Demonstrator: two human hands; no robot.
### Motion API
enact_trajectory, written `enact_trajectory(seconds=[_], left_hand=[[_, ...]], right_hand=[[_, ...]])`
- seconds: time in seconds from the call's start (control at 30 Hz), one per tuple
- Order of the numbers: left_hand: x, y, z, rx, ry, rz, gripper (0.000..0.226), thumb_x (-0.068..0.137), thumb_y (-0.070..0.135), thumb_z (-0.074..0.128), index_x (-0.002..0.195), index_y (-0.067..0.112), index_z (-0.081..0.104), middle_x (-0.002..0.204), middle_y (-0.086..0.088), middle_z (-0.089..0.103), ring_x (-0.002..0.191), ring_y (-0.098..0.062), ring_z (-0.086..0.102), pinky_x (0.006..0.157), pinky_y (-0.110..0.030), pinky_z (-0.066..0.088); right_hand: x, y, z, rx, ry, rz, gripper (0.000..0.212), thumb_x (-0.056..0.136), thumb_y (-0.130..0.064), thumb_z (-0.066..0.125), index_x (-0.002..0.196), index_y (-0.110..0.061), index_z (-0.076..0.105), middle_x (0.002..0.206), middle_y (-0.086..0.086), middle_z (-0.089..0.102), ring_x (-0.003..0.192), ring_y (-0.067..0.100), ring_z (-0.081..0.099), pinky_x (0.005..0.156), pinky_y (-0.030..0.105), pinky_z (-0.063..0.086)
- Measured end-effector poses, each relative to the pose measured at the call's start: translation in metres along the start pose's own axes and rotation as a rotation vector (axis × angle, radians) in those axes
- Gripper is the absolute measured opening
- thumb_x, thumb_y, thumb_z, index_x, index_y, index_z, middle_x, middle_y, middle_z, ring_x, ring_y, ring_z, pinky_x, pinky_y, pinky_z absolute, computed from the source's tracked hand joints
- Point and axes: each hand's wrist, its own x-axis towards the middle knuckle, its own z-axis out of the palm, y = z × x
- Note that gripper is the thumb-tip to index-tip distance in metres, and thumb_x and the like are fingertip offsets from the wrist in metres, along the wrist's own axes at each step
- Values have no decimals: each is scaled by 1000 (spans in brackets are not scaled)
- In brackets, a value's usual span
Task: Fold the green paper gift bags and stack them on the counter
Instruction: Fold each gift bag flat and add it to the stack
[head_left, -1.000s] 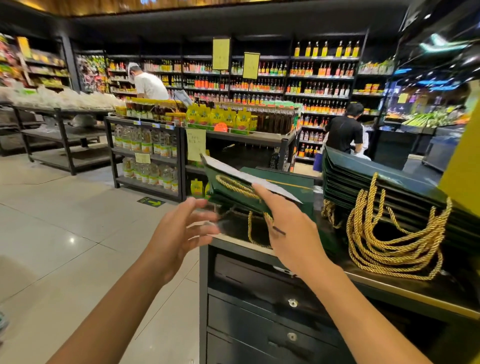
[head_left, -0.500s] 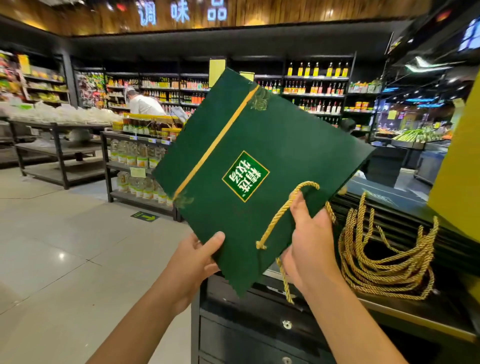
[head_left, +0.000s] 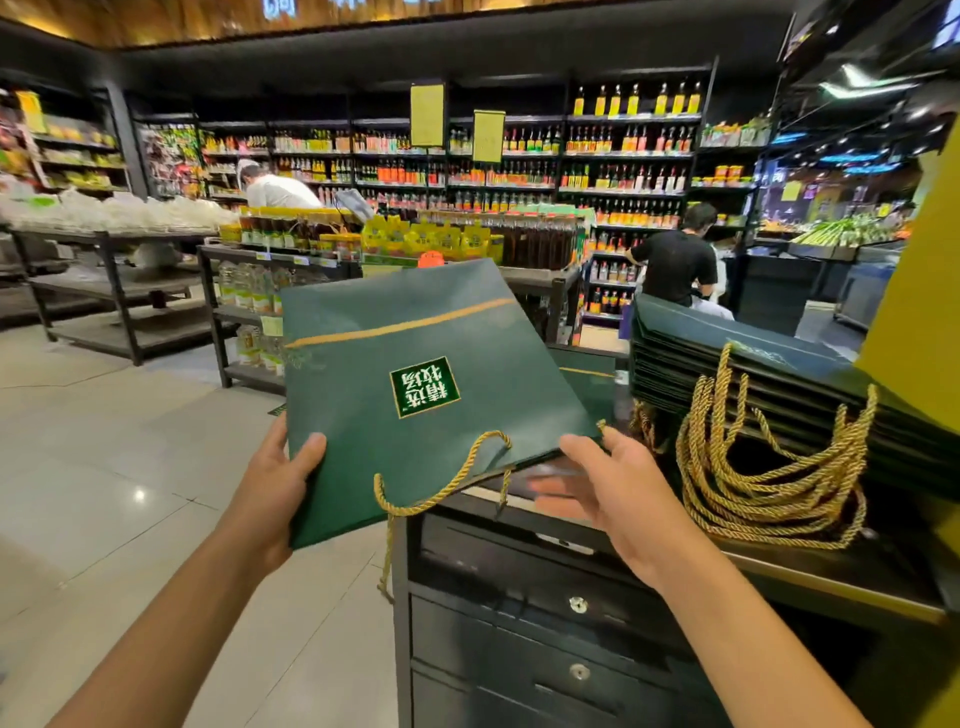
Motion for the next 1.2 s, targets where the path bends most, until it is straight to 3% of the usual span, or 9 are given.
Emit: enact_trajectory(seconds=[0.17, 0.27, 0.37, 0.5, 0.6, 0.7, 0.93, 1.03, 1.2], left_hand=[[3, -11, -2, 104, 9, -70, 34, 107, 15, 49, 137, 29, 51, 114, -4, 71, 86, -23, 73, 60, -34, 63], [8, -16, 1, 161, 12, -93, 34, 106, 16, 51, 137, 30, 51, 118, -5, 69, 92, -25, 72, 67, -37, 62], [13, -18, 4, 225, 2, -115, 37, 106, 20, 52, 141, 30, 49, 121, -6, 69, 96, -27, 71, 70, -38, 60], [21, -17, 10, 302, 19, -85, 39, 105, 20, 54, 142, 28, 50, 116, -8, 71, 98, -30, 72, 79, -44, 60], [24, -19, 20, 396, 40, -14, 32, 104, 17, 56, 136, 20, 56, 112, -8, 71, 97, -28, 71, 82, -45, 60], [28, -22, 26, 568, 61, 76, 33, 102, 19, 58, 134, 13, 57, 119, -10, 69, 103, -28, 69, 86, -45, 59], [25, -12, 37, 1289, 163, 493, 39, 96, 22, 61, 135, 17, 62, 139, -12, 55, 127, -34, 49, 103, -50, 41], [8, 2, 64, 1197, -109, 660, 30, 100, 20, 58, 128, 16, 67, 126, -5, 65, 116, -22, 60, 99, -40, 47], [-9, 4, 117, 1214, -608, 618, 29, 101, 34, 58, 125, 23, 69, 118, 8, 71, 104, -2, 61, 86, -15, 45]], right_hand=[[4, 12, -20, -671, 145, -60, 40, 99, -40, 58, 77, -8, 65, 64, 11, 73, 49, 25, 68, 45, 28, 52], [12, 20, -33, -1092, 243, -210, 61, 94, -57, 58, 58, -8, 59, 50, 4, 65, 54, 24, 66, 61, 35, 57], [19, 24, -37, -1323, 330, -295, 51, 93, -58, 59, 63, -17, 58, 62, 1, 63, 73, 25, 62, 67, 41, 57], [33, 27, -36, -1323, 245, -506, 27, 95, -48, 62, 82, -25, 57, 79, -7, 60, 79, 20, 59, 69, 38, 53], [51, 32, -35, -1282, -39, -544, 27, 103, -35, 54, 125, -23, 63, 123, -3, 62, 120, 19, 54, 101, 41, 46], [60, 38, -34, -1305, -228, -416, 44, 110, -30, 36, 153, -23, 42, 162, 0, 35, 153, 18, 22, 125, 37, 15], [61, 42, -35, -1317, -246, -364, 45, 112, -28, 27, 155, -23, 38, 166, 2, 27, 155, 16, 15, 124, 32, 8], [61, 43, -36, -1300, -240, -368, 45, 112, -28, 27, 155, -23, 38, 166, 2, 27, 155, 16, 16, 125, 32, 8], [62, 44, -36, -1271, -235, -365, 45, 111, -28, 28, 154, -23, 40, 165, 2, 29, 155, 16, 17, 125, 33, 9]])
